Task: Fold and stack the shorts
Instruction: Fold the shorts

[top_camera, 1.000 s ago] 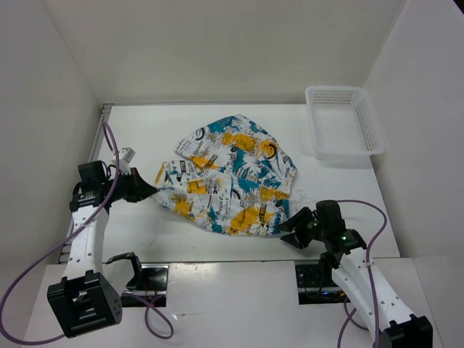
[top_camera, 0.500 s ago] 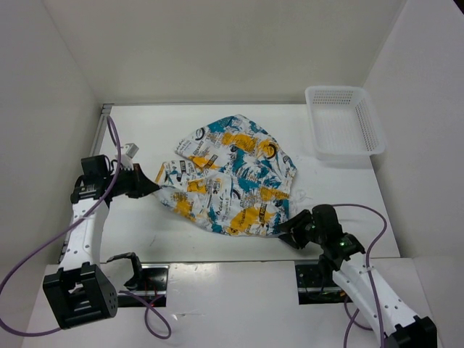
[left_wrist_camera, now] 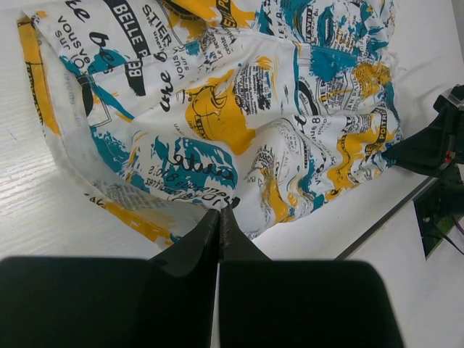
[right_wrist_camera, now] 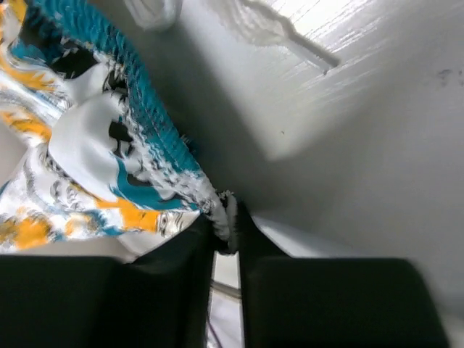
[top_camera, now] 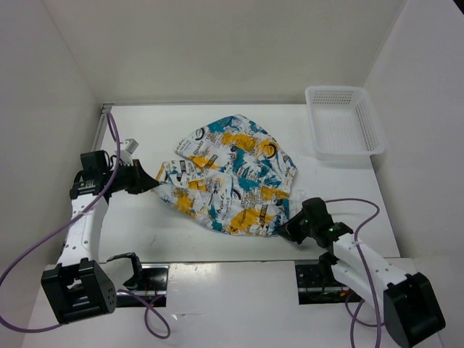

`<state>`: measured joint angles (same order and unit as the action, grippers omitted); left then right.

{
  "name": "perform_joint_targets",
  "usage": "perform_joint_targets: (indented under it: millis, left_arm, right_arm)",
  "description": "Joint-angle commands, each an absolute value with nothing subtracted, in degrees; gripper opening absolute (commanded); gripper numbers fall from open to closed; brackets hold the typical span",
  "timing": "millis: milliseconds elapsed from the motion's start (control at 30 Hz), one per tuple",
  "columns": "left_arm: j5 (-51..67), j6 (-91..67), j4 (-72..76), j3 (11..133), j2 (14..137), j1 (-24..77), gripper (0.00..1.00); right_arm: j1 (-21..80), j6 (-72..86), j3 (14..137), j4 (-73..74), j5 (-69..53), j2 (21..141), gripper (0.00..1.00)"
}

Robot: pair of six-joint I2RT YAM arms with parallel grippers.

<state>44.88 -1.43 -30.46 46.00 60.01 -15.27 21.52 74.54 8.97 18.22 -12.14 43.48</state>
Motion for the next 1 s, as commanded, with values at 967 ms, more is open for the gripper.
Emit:
perform_joint_targets:
  millis: [967]
  left_arm:
    - [41.0, 0.0, -6.6, 110.8, 78.4, -21.8, 0.00]
  right_arm:
    - [15.3, 32.7, 126.4, 52.8, -4.2, 79.9, 0.00]
